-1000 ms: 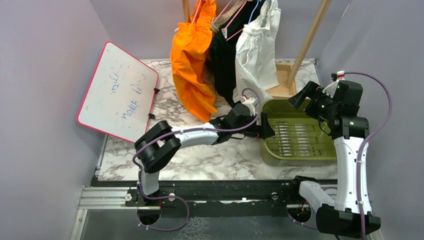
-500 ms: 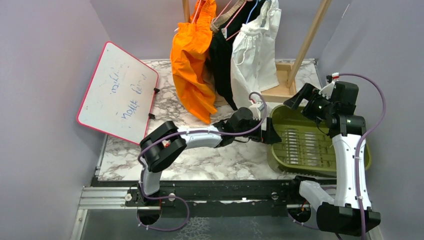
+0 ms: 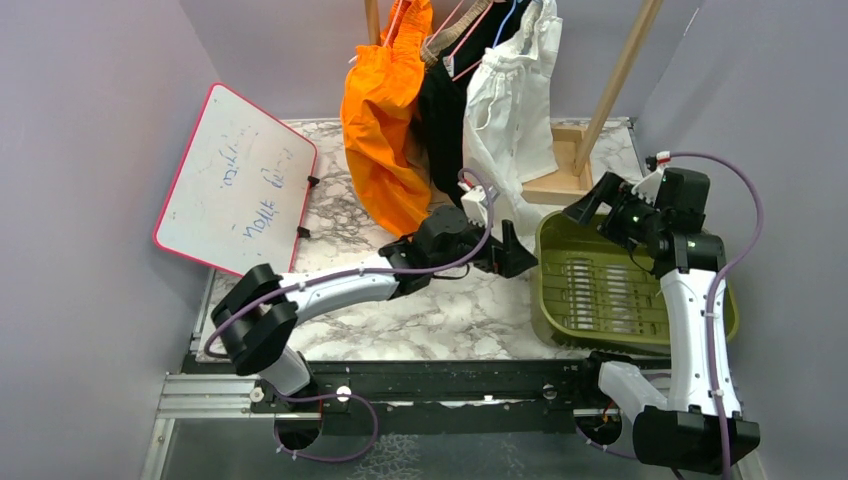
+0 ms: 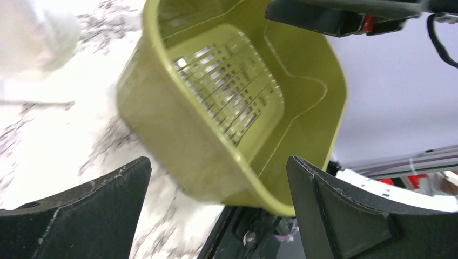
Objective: Remove the shorts from the hanger
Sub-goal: Move the basket to the corner of the board.
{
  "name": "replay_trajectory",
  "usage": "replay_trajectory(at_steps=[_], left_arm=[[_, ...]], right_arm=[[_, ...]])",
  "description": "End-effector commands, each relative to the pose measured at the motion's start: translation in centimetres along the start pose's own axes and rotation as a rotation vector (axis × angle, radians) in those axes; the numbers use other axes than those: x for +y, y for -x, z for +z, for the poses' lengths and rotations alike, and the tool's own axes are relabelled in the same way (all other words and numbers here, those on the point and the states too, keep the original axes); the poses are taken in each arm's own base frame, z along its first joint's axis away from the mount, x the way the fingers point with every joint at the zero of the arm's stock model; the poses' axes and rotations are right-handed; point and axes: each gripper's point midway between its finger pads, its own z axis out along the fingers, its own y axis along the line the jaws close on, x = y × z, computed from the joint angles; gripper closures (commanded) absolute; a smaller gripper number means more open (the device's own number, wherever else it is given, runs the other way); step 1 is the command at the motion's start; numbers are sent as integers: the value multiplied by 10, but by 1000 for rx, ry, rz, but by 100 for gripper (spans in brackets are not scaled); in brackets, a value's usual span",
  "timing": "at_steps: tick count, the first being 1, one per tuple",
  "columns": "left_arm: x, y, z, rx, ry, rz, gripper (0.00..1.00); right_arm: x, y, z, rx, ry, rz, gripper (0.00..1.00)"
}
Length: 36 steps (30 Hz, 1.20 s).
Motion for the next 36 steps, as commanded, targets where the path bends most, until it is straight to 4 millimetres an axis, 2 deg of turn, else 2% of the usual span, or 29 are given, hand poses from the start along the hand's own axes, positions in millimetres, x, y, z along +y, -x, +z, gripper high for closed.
replay_trajectory(at_steps=[1, 5, 7, 9, 12, 15, 18, 22, 29, 32, 36], left_arm=[[32, -2, -42, -25, 192, 87, 1], [75, -9, -95, -81, 405, 128, 1], [100, -10, -125, -110, 507, 123, 1], [132, -12, -155, -125, 611, 89, 1], [169, -19, -191, -148, 709, 30, 1], [195, -32, -214, -159, 783, -38, 1], [219, -51, -225, -126, 847, -107, 1], [247, -69, -236, -77, 967, -197, 1], [285, -82, -254, -109, 1095, -359, 1], [299, -92, -275, -110, 1191, -435, 1], [310, -89, -314, -205, 1305, -504, 1]], right_arm=[[-55, -22, 18, 3, -220, 57, 1], [-97, -19, 50, -51, -370, 144, 1], [-107, -12, 67, -73, -383, 145, 1], [-109, -2, 83, -101, -347, 96, 1], [-109, 4, 96, -124, -303, 27, 1], [-97, 1, 110, -103, -181, -79, 1], [-92, -1, 116, -67, -151, -70, 1], [-70, 1, 104, -35, -80, -63, 1], [-14, 19, 50, -142, 67, -38, 0], [14, 22, 32, -152, 176, -33, 1], [46, 15, 21, -85, 345, -45, 4]])
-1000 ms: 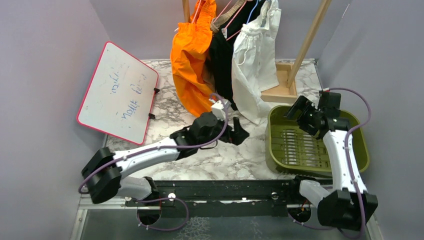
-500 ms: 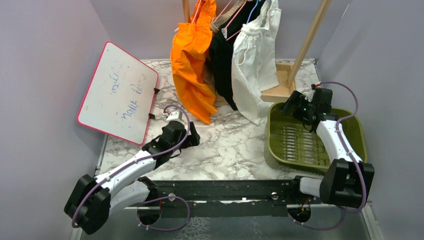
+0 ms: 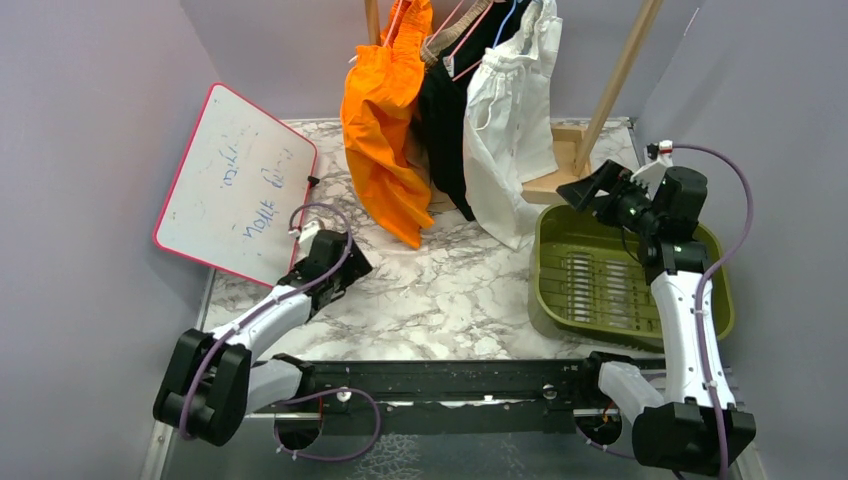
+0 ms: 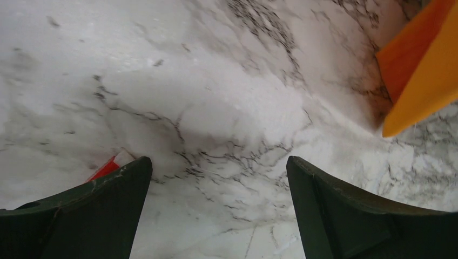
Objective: Remove the shorts from the hanger
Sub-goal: Move the basket to the corner of the board, then pick up the hanger from the clothes rod.
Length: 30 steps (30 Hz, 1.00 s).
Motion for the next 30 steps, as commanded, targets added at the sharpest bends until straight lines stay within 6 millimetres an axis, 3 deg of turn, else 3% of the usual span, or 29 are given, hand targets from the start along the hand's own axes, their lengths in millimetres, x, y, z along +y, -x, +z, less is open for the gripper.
replay_trajectory(at_steps=[1, 6, 9, 14, 21, 26, 30], left_arm=[[61, -3, -9, -5, 197, -112, 1], [67, 23, -28, -108, 202, -154, 1], [61, 36, -37, -146, 175, -139, 1], [26, 64, -57, -183, 31, -49, 1], [-24, 100, -104, -263, -192, 112, 1], [-31, 110, -119, -309, -235, 204, 1], [-30, 103, -117, -295, -247, 284, 1]], right_arm=[[45, -12, -10, 113, 230, 45, 4], [57, -13, -14, 136, 293, 16, 7], [67, -12, -10, 150, 306, -13, 9], [91, -1, 11, 157, 240, -104, 10], [136, 39, 42, 27, 177, -177, 9], [173, 64, 76, -40, 108, -190, 8], [187, 103, 93, -194, 89, -156, 12]])
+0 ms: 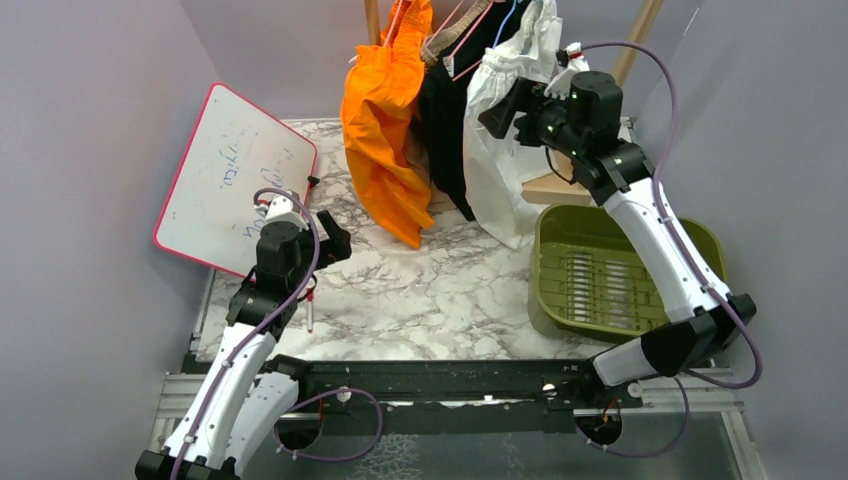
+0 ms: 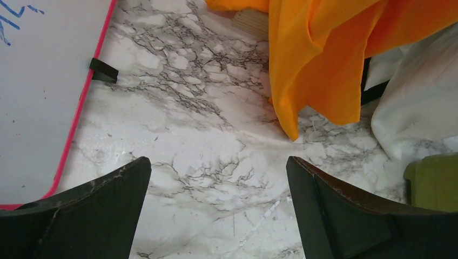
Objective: Remove the shorts from the hanger
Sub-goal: Pick up the hanger from the clothes rod.
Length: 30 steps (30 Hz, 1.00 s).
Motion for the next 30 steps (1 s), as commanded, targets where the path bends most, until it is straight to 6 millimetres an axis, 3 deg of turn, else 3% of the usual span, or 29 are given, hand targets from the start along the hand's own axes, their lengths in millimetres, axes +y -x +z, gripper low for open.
replay_trajectory(at_steps=[1, 4, 10, 21, 25, 29, 30], left_arm=[[-4, -7, -4, 33, -64, 132, 1], [-6, -7, -5, 27, -82, 142, 1], [-5, 0, -2, -6, -73, 164, 1], [-1, -1, 1, 3, -54, 165, 1], [-1, -4, 4, 21, -54, 165, 1], [2, -3, 4, 24, -42, 167, 1], [3, -2, 4, 18, -34, 166, 1]], right_arm=[[-10, 54, 18, -205, -115, 18, 12], [3, 66, 34, -181, -68, 9, 12], [10, 66, 52, -168, -29, 51, 12], [-17, 79, 95, -228, -155, 106, 22], [-26, 80, 97, -239, -204, 121, 37], [-26, 85, 78, -307, -198, 114, 59], [-27, 85, 74, -317, -204, 112, 61]])
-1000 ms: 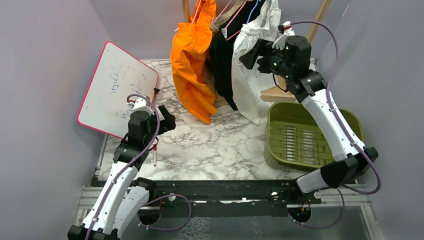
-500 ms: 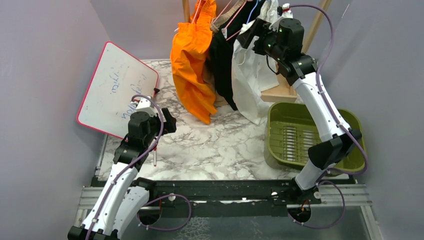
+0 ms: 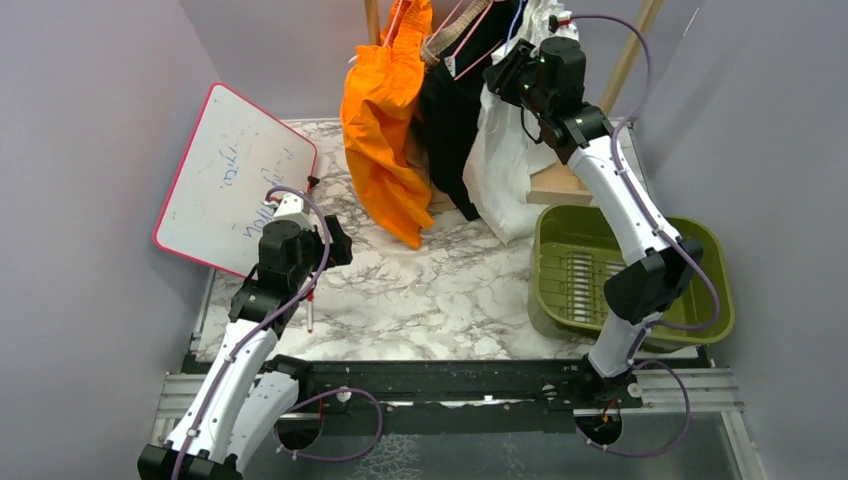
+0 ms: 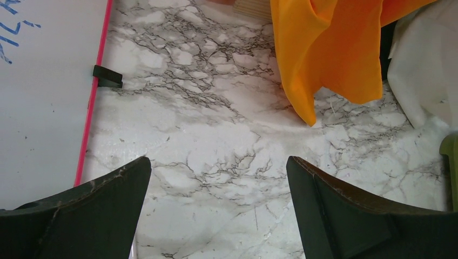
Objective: Remove the shorts from the hanger
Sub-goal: Pick up the hanger from the clothes rod.
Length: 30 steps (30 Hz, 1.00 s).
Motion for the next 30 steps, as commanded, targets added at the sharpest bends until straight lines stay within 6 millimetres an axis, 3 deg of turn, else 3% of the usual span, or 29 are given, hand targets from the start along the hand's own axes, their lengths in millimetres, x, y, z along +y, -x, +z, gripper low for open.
replay_trajectory(at_steps=[1, 8, 23, 30], left_arm=[[3, 9, -1, -30, 11, 5, 1], [7, 13, -3, -45, 16, -4, 1], [6, 11, -2, -32, 8, -6, 1], [7, 11, -1, -27, 7, -11, 1]], right_arm=[[-3, 32, -26, -131, -26, 6, 65], [8, 45, -39, -157, 27, -62, 98], [29, 87, -68, -268, 104, -326, 99], [28, 83, -82, -258, 117, -364, 99]])
